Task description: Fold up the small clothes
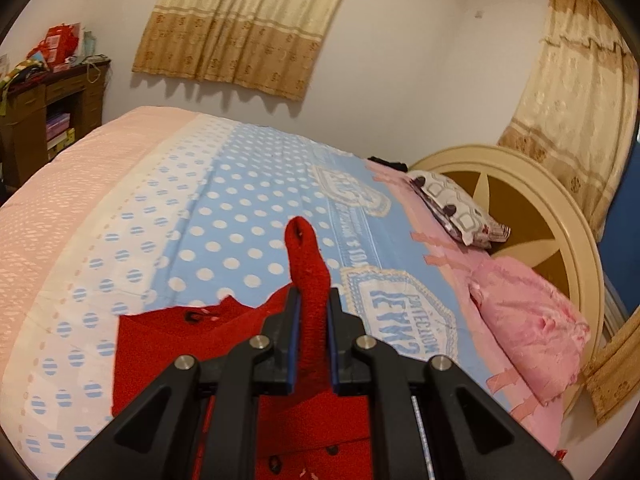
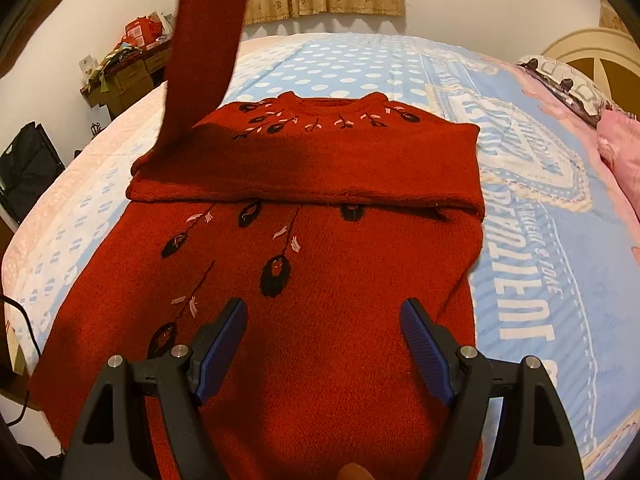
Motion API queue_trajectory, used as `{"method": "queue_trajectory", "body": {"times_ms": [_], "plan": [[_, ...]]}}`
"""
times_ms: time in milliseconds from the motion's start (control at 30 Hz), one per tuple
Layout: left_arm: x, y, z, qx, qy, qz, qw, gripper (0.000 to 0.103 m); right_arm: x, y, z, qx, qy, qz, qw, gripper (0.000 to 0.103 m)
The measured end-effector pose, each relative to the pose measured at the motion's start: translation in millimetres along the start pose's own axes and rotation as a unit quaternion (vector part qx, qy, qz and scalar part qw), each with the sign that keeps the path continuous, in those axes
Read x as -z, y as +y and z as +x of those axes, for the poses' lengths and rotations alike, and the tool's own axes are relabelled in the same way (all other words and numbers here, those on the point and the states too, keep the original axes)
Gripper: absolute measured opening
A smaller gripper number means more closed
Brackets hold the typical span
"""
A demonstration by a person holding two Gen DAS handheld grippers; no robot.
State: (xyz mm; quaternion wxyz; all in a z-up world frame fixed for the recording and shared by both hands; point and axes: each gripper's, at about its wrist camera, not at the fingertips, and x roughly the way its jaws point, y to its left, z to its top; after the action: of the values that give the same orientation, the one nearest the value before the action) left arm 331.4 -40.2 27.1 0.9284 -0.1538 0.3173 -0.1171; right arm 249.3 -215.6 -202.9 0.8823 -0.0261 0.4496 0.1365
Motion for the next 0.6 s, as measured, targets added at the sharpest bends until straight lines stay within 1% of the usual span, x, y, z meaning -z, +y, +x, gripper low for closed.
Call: {"method": "queue_trajectory", "body": {"times_ms": [200,333,433,500,533,567,600], "plan": [[27.5,-21.4,38.7,-0.013,0.02,0.017,0.9996,0.012,4.3,-2.7,3.6,-0.008,0.008,0.008,1.0,0.079],[48.1,-32.9,65.5,-0.02,0.041,0.029,0.9986,0.013,5.7,-1.8,7.4,-0.009,0.014,0.008,1.0,0.08],[61.2,-44.2,76.3,-0.018,0.053,0.054,0.997,0.017,6.7,-0.3,10.4,-0.007,0.018,0.005,1.0,0.08],[69.2,-52.4,78.2,-0.001,0.061,0.077,0.9952,0.018,7.8,0.9,11.3,-0.007,0.018,0.002,1.0,0.081],[73.2,-57.2,75.1,0.005,0.061,0.094,0.9937,0.022,8.1,1.8,11.4,-0.008,0.019,0.001,1.0,0.081],[74.4,-59.1,72.1,0.004,0.059,0.105,0.9928,0.032,8.5,1.4,11.7,-0.01,0.019,0.003,1.0,0.081],[76.1,-60.1,65.6,0.006,0.053,0.117,0.9917,0.038,8.7,0.7,11.8,-0.013,0.018,0.004,1.0,0.082]]}}
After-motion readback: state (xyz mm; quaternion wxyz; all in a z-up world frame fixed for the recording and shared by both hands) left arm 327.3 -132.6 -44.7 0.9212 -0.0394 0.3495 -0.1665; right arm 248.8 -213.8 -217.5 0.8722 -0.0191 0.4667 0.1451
